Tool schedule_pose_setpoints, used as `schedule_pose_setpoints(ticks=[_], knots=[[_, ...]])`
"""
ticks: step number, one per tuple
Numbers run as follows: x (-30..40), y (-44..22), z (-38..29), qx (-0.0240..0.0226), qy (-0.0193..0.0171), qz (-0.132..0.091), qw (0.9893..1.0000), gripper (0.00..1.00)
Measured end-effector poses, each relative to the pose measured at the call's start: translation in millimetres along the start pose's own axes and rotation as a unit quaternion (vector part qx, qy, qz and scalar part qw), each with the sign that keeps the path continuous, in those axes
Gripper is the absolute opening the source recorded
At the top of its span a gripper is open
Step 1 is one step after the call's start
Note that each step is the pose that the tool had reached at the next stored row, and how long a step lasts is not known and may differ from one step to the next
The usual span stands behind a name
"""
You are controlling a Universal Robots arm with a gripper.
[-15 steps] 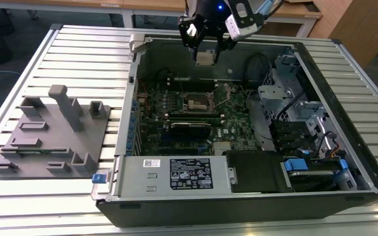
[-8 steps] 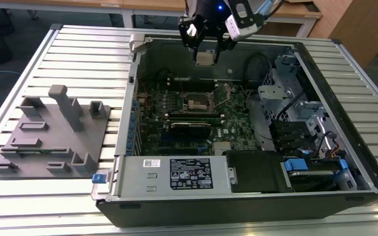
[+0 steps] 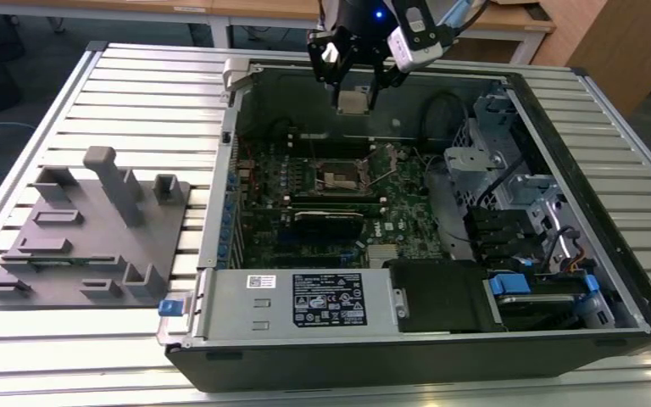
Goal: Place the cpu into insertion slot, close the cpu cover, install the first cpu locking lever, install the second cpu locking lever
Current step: 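Place the cpu into insertion slot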
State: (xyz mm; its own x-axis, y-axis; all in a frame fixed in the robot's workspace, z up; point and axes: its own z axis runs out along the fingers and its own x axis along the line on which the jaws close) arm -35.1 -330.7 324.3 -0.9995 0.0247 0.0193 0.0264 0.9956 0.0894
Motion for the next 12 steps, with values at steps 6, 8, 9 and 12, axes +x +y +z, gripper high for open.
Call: schedule_pose_setpoints(ticks=[6,8,9,12], knots=[[0.0,-0.1,0.9,0.0001,0.0,0.0,1.0,0.54],[0.0,-0.1,0.9,0.0001,0.0,0.0,1.0,0.54],[0.0,-0.1,1.0,0.0,0.0,0.0,1.0,0.54],[0.0,-0.2,2.0,-0.0001,-0.0001,0.0,1.0,0.54]])
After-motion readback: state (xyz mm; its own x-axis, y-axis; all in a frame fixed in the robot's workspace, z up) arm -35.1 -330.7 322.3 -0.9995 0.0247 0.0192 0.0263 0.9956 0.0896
